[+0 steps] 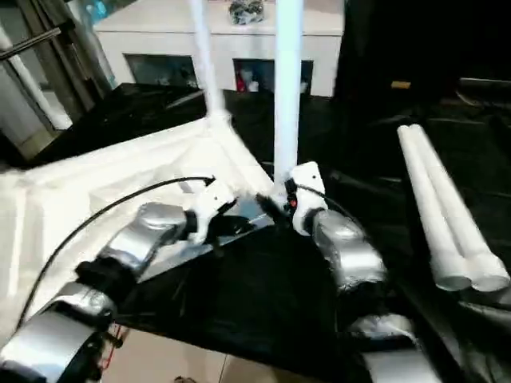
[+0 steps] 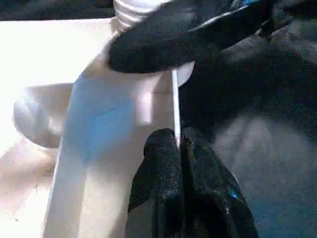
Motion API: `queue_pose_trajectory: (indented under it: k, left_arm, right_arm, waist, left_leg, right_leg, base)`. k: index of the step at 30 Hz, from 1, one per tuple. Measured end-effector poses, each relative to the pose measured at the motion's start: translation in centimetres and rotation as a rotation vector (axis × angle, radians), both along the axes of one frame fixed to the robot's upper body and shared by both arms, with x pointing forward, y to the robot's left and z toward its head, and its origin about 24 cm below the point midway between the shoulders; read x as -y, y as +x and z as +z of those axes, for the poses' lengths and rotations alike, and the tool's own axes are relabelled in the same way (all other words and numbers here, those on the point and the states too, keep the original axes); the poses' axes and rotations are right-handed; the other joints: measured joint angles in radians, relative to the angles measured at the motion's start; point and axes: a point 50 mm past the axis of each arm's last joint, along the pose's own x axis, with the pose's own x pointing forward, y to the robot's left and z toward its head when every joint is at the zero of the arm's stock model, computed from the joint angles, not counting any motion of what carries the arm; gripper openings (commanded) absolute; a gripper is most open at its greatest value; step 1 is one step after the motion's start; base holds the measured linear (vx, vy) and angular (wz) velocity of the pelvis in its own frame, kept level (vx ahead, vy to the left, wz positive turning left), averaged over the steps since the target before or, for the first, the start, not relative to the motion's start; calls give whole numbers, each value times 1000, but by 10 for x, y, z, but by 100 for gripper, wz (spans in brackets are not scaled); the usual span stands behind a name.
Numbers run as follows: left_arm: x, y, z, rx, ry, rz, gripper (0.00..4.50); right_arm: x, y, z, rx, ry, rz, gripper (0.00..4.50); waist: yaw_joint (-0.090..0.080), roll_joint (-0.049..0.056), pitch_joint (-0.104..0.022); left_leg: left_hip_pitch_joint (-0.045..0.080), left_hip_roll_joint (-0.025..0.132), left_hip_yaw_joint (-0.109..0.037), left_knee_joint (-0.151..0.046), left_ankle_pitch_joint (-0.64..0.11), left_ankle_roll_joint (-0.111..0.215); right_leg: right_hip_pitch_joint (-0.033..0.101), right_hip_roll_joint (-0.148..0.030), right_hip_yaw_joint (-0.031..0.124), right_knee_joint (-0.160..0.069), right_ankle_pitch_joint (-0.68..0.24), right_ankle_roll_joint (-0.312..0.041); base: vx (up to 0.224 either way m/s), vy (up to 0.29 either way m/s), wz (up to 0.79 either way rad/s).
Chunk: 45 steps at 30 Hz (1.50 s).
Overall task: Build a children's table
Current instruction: Rotate leg to tighten
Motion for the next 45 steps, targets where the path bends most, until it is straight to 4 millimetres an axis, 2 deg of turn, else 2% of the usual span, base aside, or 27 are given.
queue_pose_trajectory:
  k: [3, 9, 15, 17, 21, 25, 27, 30, 32, 34, 35, 38, 39, 40, 42, 45]
  left_arm:
    - [-5, -5, 2, -19, -9, -70, 0]
    - [-18, -16, 1, -69, -15, -198, 0]
    - [-26, -20, 3, -86, -4, -251, 0]
    - [-27, -21, 2, -88, -2, -250, 0]
    - [-27, -21, 2, -84, -1, -255, 0]
    - [-26, -21, 2, -79, 0, -249, 0]
    - [-23, -20, 0, -75, -3, -221, 0]
    - [-17, -11, -2, -63, 9, -124, 0]
    - [-8, -2, -1, -51, 15, -32, 0]
    - [2, 4, -2, -47, 8, 48, 0]
    - [13, 9, -2, -42, 7, 116, 0]
    - [28, 12, -3, -39, -5, 200, 0]
    - [30, 12, -3, -37, -7, 207, 0]
    - [30, 12, -4, -33, -9, 208, 0]
    - [31, 12, -4, -24, -8, 206, 0]
    - [31, 12, -4, -15, -6, 193, 0]
  right_arm:
    - [10, -11, 4, -5, -18, 135, 389]
    - [21, -33, 12, -46, -56, 370, 389]
    - [19, -38, 16, -66, -60, 451, 350]
    - [18, -40, 15, -74, -61, 459, 316]
    - [18, -41, 15, -87, -61, 456, 290]
    - [16, -41, 13, -89, -51, 446, 283]
    - [14, -40, 9, -88, -38, 404, 282]
    - [10, -29, 3, -69, -15, 242, 281]
    - [6, -14, 0, -47, -9, 82, 281]
    - [4, -2, -2, -42, 5, -58, 281]
    - [-1, 9, -3, -42, 11, -181, 281]
    - [-6, 21, -3, -24, -25, -331, 281]
    - [-7, 22, -4, -19, -32, -340, 336]
    - [-7, 22, -4, -12, -34, -341, 350]
    - [-9, 21, -5, -9, -37, -336, 350]
    - [-9, 21, -6, -13, -35, -334, 397]
  waist:
    - [16, 1, 0]
    - [38, 2, 0]
    - [46, 2, 0]
    - [46, 2, 0]
    - [47, 2, 0]
    - [47, 2, 0]
    - [46, 2, 0]
    - [37, 1, 0]
    - [18, 1, 0]
    - [9, 0, 0]
    - [-2, 1, 0]
    - [-13, 2, -1]
    - [-13, 4, -2]
    - [-13, 6, -4]
    - [-12, 7, -5]
    - [-12, 7, -5]
  left_leg:
    - [-8, 0, 1, 1, 1, 2]
    - [-10, 1, 0, 3, 1, 2]
    - [-9, 1, 1, 4, 0, -1]
    - [-9, 1, 1, 4, 0, -1]
    - [-9, 1, 1, 4, 1, 1]
    - [-8, 1, 1, 4, 0, 0]
    - [-7, 1, 1, 5, 0, -1]
    - [-3, 1, 1, 6, 0, -1]
    - [-1, 0, 1, 6, 0, -2]
    - [2, 0, 1, 6, 0, -2]
    - [4, -1, 1, 6, 0, -2]
    - [6, -1, 0, 3, 0, -2]
    - [7, -1, 0, 3, 0, -2]
    - [8, -1, 0, 3, 0, -2]
    - [8, -1, 0, 2, 0, -2]
    - [8, -1, 0, 1, 0, -2]
  right_leg:
    - [-9, 0, 0, 1, 0, 0]
    - [-10, 0, 0, 3, 0, -1]
    - [-10, 0, 2, 5, 1, -1]
    - [-10, 0, 2, 5, 1, -1]
    - [-10, 0, 2, 5, 1, -1]
    - [-10, 0, 2, 6, 1, -1]
    - [-8, 0, 2, 6, 1, -1]
    - [-6, 0, 3, 7, 1, -1]
    - [-4, 0, 4, 7, 1, -1]
    - [-1, 0, 4, 6, 1, -1]
    - [1, 0, 4, 5, 1, -1]
    - [5, 0, 3, 0, 1, 0]
    - [6, 0, 2, 0, 1, -1]
    - [7, 0, 2, 0, 1, -1]
    - [8, 0, 2, 0, 1, -1]
    - [8, 0, 2, 0, 1, -1]
  base:
    - [0, 0, 0]
    - [0, 0, 0]
    - [0, 0, 0]
    - [0, 0, 0]
    - [0, 0, 0]
    - [0, 0, 0]
    - [0, 0, 0]
    - [0, 0, 0]
    - [0, 0, 0]
    - [0, 0, 0]
    - [0, 0, 0]
    - [0, 0, 0]
    - [0, 0, 0]
    - [0, 0, 0]
    - [0, 0, 0]
    - [0, 0, 0]
